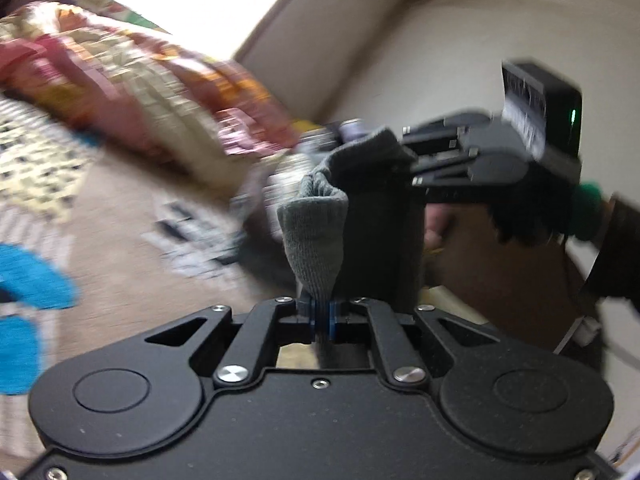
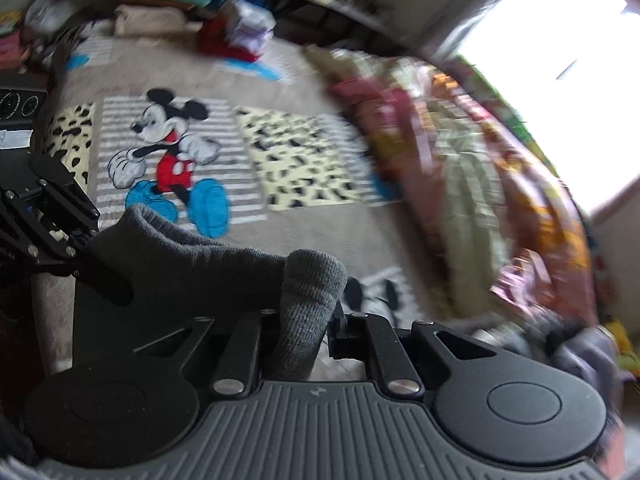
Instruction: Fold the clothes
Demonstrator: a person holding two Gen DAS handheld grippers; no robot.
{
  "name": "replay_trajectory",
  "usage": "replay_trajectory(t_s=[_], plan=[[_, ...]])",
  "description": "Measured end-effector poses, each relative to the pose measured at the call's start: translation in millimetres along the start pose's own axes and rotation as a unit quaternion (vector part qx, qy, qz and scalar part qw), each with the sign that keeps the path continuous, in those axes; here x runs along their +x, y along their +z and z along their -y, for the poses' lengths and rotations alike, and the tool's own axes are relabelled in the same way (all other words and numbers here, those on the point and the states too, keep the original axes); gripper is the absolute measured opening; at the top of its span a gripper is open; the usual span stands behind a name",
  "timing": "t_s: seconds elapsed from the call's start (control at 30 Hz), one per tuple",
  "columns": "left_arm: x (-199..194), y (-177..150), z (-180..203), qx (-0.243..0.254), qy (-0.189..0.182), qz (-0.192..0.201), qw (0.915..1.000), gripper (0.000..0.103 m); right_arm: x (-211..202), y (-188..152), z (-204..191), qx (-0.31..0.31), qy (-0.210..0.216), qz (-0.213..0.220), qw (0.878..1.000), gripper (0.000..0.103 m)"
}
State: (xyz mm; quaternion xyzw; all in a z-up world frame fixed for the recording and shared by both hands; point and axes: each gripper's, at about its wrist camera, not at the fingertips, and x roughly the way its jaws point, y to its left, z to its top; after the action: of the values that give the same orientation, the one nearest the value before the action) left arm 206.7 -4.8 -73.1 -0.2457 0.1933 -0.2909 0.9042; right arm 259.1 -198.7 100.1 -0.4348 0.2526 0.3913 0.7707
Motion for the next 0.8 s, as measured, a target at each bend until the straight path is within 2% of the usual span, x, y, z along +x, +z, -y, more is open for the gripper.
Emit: replay_trajectory(t_s=[0.2,0.33,0.53,0.8], plan=[[-23.5,-4.3,-92.3,-0.056,0.070,0.009,0.9959,0.003,116.0,90.7,-35.8,-0.092,0.049,-0.037,0.994,0.012],[-51.7,5.7,-143.2,-0.103,0.121,0.016,0.9872,0.003,173.7,146.2,-64.5,-0.141,0.062,-0.044,0.987,0.012],[-100.3,11.1,-194.1,-0.164,0.207,0.031,0.9641,0.003,244.0,216.5,-103.2,-0.208,0.092,-0.028,0.973,0.012],[-159.1,7.6,-225.6,-0.221,0.291,0.060,0.9291,0.003,301.7,281.1,-154.7,-0.234,0.133,0.012,0.963,0.012]])
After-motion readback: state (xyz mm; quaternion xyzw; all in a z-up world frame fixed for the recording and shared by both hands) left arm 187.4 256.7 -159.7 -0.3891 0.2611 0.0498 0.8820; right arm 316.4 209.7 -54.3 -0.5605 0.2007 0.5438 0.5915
